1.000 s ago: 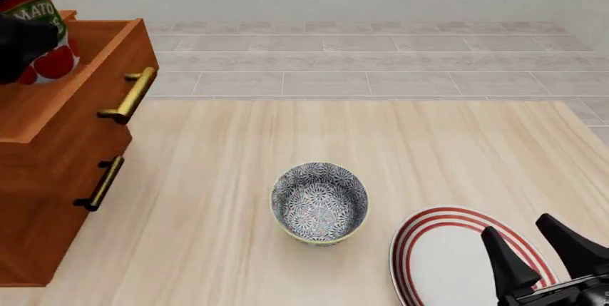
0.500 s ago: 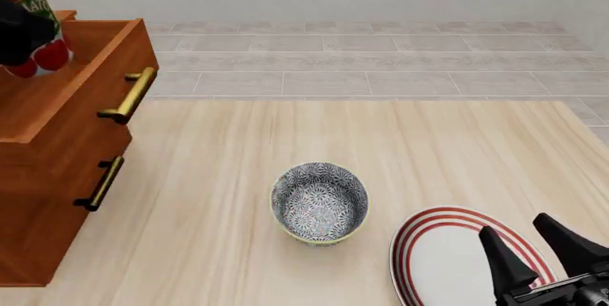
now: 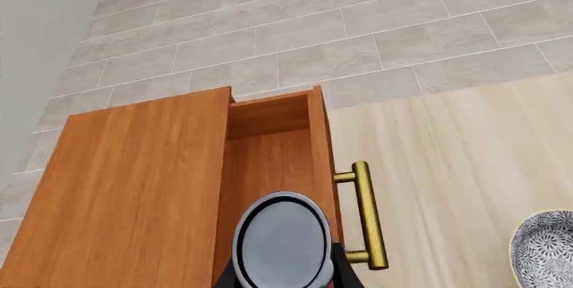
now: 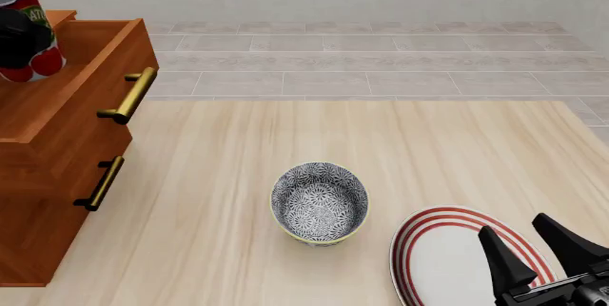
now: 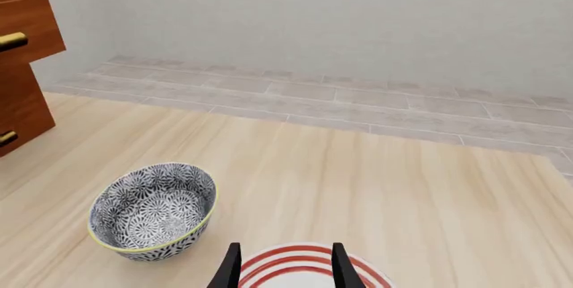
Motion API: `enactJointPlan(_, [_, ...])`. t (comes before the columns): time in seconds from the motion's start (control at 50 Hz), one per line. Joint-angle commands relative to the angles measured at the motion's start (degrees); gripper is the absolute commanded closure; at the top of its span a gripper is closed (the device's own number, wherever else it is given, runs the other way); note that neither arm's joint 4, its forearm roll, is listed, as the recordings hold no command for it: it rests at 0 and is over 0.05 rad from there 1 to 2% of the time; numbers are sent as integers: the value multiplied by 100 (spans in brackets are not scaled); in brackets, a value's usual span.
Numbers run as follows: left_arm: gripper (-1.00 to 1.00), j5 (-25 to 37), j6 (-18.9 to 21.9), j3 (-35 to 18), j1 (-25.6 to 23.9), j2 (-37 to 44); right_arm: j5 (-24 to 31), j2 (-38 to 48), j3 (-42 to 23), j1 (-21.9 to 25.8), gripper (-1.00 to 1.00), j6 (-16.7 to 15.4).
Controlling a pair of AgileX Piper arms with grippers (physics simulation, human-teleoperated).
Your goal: Put the ketchup in the top drawer of the cabinet.
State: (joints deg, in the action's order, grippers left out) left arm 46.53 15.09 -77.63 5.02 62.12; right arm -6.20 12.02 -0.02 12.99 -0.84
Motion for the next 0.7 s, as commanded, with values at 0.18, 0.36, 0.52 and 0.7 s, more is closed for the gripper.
enactJointPlan(0.18, [100,-166,160,189,172,84,129,-112,-6,24,-100,0])
enactJointPlan(0.36, [100,-273,78,220,299,147,32,16,-7,62,-100,-19])
enactJointPlan(0.52, [100,-280,57,197,297,103,-116,177,-2,64,-100,-35])
enactJointPlan(0.7, [100,-319,53,226,283,127,-94,153,-1,55,-100,-33])
